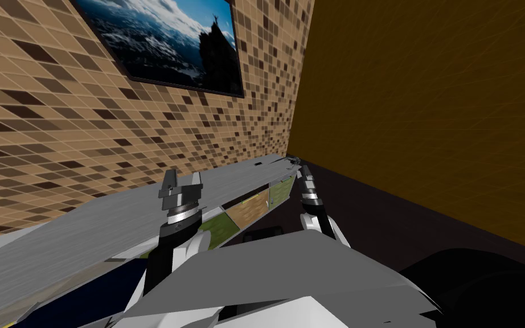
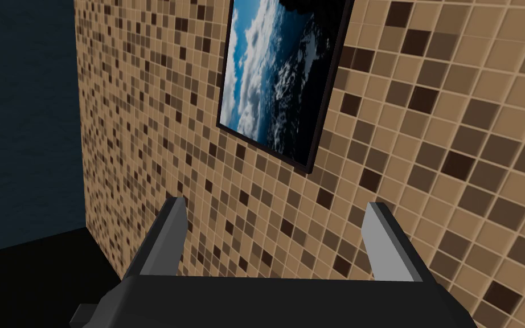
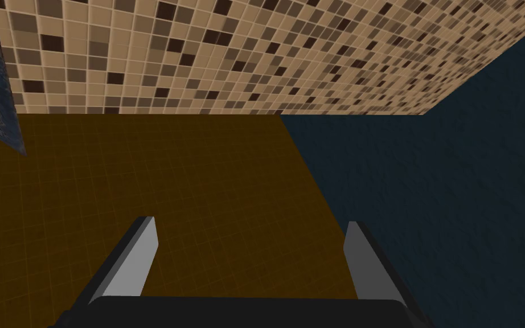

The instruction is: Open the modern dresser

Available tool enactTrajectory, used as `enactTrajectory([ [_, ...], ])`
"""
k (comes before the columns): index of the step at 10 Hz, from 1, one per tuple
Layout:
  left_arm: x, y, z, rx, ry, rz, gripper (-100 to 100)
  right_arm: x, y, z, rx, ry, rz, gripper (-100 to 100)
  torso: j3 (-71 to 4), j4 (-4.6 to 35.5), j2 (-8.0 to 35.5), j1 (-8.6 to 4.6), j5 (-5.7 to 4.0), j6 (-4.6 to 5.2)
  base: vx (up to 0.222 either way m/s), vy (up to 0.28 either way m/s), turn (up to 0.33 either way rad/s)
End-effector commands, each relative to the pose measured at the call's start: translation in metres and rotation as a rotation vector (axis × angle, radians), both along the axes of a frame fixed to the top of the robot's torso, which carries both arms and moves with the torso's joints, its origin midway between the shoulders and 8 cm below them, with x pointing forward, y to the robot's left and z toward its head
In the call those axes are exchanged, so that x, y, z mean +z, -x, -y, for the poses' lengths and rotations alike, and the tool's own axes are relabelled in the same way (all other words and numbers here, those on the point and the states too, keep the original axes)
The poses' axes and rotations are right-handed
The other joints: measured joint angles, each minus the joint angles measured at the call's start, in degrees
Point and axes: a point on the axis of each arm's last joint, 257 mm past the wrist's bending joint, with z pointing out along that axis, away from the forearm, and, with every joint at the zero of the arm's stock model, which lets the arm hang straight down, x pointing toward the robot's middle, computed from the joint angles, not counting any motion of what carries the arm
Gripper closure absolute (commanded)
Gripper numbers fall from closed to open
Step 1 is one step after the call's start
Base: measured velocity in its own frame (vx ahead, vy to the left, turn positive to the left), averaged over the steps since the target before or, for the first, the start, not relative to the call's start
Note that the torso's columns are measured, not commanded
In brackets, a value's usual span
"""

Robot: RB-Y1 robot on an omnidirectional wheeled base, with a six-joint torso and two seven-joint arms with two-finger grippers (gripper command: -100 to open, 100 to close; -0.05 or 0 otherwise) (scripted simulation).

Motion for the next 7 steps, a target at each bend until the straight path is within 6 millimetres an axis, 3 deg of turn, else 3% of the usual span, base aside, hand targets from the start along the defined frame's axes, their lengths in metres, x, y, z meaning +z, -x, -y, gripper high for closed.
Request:
enactTrajectory([
  [1,0.0,0.0,0.0,0.0,0.0,0.0,0,0.0,0.0,0.0,0.0,0.0,0.0,0,-4.67,2.35,2.32,0.0,0.0,0.0,0.0,0.0,0.0],
  [7,0.0001,0.0001,0.0,0.0,0.0,0.0,0,0.0002,0.0001,0.0,0.0,0.0,0.0,0,-53.81,26.91,26.93,0.0,0.0,0.0,0.0,0.0,0.0],
])
